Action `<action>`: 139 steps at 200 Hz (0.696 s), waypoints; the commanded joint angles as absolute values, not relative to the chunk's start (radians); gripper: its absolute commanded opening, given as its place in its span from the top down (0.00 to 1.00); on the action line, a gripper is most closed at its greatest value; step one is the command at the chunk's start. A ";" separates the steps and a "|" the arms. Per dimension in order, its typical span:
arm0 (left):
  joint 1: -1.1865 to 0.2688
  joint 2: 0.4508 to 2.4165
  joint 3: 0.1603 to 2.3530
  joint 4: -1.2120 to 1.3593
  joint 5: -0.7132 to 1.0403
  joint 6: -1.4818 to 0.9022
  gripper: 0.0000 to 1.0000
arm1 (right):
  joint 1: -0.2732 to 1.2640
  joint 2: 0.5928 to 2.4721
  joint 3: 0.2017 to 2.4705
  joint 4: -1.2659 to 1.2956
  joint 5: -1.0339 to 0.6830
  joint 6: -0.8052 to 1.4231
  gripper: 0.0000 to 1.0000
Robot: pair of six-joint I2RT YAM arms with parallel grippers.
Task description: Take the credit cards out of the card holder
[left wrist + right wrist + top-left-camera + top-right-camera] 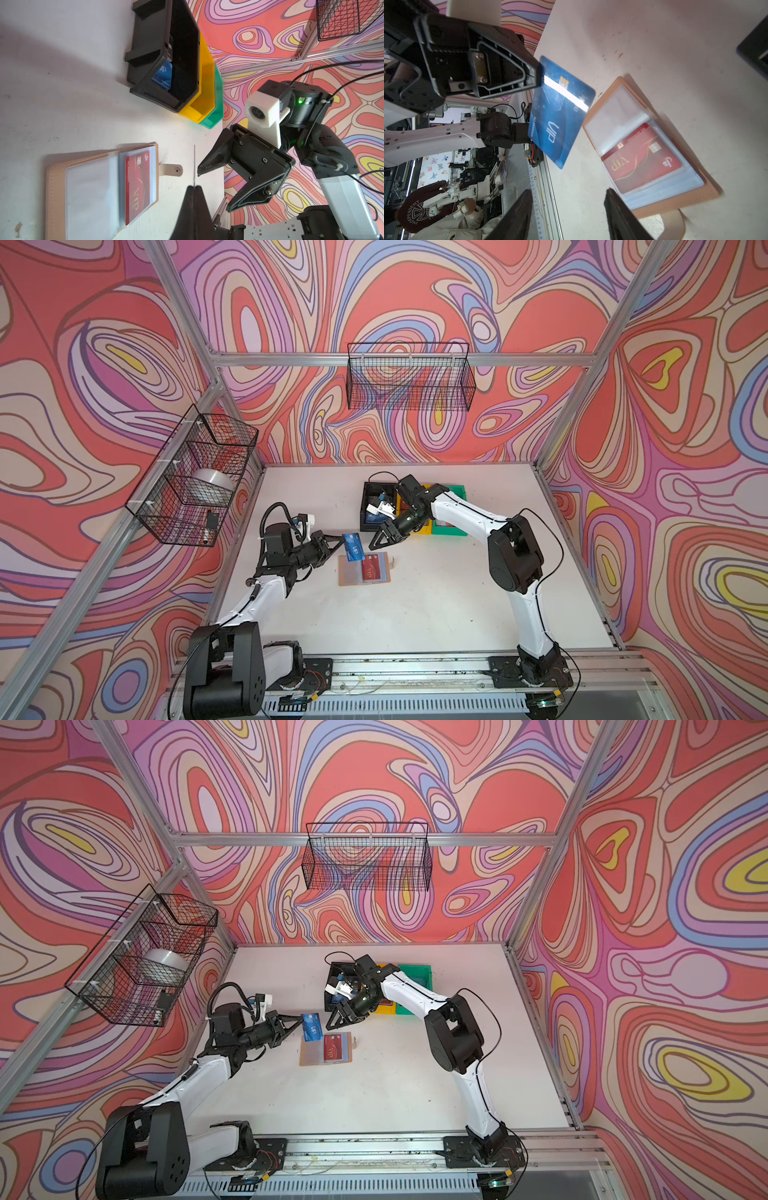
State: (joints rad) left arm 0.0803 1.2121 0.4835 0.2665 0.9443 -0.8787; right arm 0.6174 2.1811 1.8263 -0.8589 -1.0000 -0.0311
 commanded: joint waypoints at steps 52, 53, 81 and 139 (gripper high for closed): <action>0.058 1.247 0.456 0.483 0.972 -0.985 1.00 | 0.644 2.224 1.814 -0.747 -1.052 0.035 0.39; 0.057 1.247 0.456 0.484 0.972 -0.985 1.00 | 0.645 2.225 1.815 -0.746 -1.051 0.035 0.40; 0.045 1.261 0.454 0.524 0.973 -1.005 1.00 | 0.656 2.240 1.831 -0.737 -1.043 0.041 0.40; 0.020 1.305 0.442 0.580 0.963 -1.025 1.00 | 0.665 2.236 1.846 -0.703 -1.072 0.058 0.49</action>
State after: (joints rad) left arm 0.0311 1.2884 0.4599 0.5133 0.9577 -1.0069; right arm 0.6621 2.2284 1.8214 -0.7357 -1.0458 0.0517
